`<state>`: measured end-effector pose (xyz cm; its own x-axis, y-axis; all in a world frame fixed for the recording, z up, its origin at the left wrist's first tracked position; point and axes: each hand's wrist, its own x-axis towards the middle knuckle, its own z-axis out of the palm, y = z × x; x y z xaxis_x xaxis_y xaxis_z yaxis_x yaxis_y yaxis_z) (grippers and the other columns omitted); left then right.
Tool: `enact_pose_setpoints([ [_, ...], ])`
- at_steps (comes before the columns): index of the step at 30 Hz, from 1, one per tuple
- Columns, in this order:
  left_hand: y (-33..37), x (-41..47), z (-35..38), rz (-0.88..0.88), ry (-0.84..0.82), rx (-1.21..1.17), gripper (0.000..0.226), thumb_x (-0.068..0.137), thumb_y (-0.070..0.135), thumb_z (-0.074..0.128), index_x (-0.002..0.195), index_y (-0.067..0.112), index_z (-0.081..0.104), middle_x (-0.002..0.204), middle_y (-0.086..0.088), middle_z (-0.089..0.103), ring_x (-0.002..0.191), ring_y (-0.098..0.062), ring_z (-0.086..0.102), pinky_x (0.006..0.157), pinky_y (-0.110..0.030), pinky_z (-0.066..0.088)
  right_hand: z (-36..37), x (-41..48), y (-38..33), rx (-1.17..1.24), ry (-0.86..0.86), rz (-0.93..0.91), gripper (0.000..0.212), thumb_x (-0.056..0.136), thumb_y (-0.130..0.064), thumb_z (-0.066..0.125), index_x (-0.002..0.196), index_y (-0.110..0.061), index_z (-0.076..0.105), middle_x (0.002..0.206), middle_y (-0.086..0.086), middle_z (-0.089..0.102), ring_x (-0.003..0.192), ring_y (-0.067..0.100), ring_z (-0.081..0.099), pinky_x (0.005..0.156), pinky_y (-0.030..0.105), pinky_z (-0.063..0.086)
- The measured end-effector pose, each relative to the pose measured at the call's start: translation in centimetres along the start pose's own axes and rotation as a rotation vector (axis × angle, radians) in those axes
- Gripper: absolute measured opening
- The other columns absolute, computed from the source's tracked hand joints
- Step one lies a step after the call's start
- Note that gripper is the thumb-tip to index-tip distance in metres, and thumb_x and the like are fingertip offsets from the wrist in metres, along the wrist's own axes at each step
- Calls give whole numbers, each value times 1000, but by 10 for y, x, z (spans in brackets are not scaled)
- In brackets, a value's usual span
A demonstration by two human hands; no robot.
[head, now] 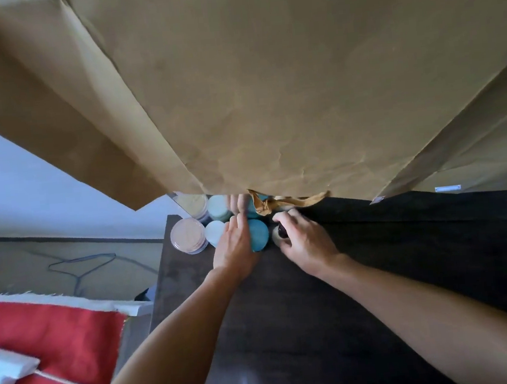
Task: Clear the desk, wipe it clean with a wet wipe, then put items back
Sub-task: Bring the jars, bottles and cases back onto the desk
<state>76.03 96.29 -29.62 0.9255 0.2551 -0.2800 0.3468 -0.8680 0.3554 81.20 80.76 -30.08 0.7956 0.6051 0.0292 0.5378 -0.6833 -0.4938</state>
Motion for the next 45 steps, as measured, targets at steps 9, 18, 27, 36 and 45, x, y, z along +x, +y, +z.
enact_pose_setpoints([
  [9,-20,-10,-17,167,-60,54,65,83,19,70,136,10,33,132,-9,40,120,-27,45,101,-37,41,3,-4,-23,4,48,291,54,78,-24,73,125,-15,47,113,10,60,101,28,61,81,41,52],
  [18,-12,-49,-64,383,-99,180,31,95,25,49,124,17,55,121,-6,60,104,-27,62,85,-37,50,-46,-78,-37,-56,158,577,38,86,-28,61,123,-18,54,119,2,59,108,19,58,85,32,47],
  [27,115,-101,-38,769,-139,133,20,93,26,45,106,19,59,109,-1,65,99,-27,61,80,-34,49,-133,-226,-12,-90,323,859,32,86,-31,63,116,-21,60,112,-2,64,101,14,62,81,32,51],
  [36,270,-186,27,931,-206,84,23,90,25,46,108,21,61,107,1,67,101,-26,61,83,-33,47,-191,-390,41,-32,457,1030,35,86,-30,63,119,-18,60,113,2,65,102,17,62,85,34,52],
  [45,380,-237,89,955,-265,69,23,94,27,46,110,21,61,107,-1,68,99,-23,62,78,-27,42,-232,-490,130,33,486,1080,35,85,-28,64,119,-19,60,113,3,65,103,17,62,85,38,52],
])
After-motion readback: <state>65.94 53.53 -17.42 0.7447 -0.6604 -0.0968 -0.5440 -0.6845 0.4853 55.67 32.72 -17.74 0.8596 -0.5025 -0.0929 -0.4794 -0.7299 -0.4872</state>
